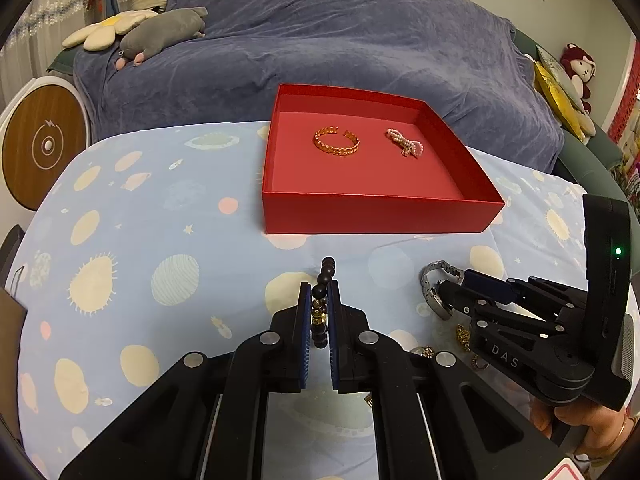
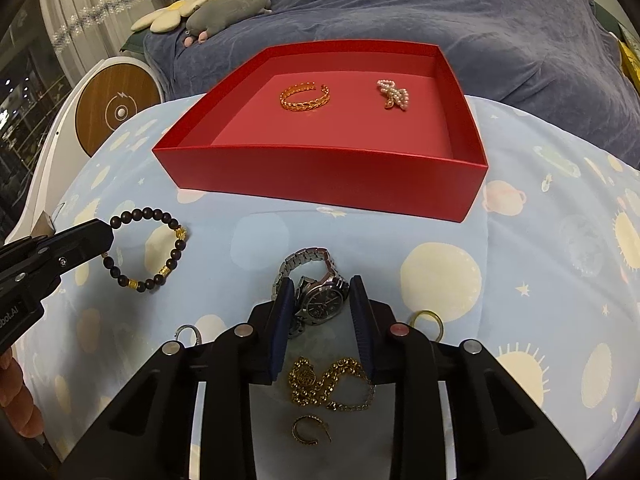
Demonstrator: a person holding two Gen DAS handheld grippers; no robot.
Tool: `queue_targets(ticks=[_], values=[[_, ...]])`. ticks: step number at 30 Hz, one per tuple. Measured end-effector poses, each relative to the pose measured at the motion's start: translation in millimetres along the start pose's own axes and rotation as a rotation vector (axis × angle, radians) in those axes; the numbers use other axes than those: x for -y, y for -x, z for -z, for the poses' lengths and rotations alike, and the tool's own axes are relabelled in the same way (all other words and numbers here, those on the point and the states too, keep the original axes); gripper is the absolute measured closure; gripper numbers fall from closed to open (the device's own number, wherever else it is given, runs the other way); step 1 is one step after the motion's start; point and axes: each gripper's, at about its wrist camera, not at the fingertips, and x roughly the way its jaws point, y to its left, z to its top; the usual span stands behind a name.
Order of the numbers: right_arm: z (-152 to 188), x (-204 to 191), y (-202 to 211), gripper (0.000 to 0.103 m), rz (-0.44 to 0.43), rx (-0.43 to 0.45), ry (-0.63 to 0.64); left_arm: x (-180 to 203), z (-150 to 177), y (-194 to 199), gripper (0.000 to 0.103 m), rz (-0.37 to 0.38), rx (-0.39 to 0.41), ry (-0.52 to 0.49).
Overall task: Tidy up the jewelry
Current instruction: 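Grasp the silver watch with the right tool while the left tool holds the bracelet, then carry bracelet and silver watch into the red box and release both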
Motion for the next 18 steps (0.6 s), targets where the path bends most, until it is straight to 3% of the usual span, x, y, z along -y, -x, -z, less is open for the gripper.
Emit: queue_targets(ticks=[1, 2, 3, 18], values=[[0, 0, 0, 0.082, -0.003, -0.005, -0.001, 0, 0, 0, 0.098, -0.001, -0.001, -0.001], [0, 0, 2, 0.091, -0.008, -0.006, -0.002, 0, 0, -1, 0.098, -0.001, -0.002, -0.001], [0, -1, 5, 0.094, 0.0, 0.002, 0.004, 0, 0, -1, 0.098, -0.002, -0.001, 0.0], [-3, 1, 32, 0.096, -0.002, 0.054, 0.01, -8, -2, 3, 0.098, -0.002, 0.009, 0.015]])
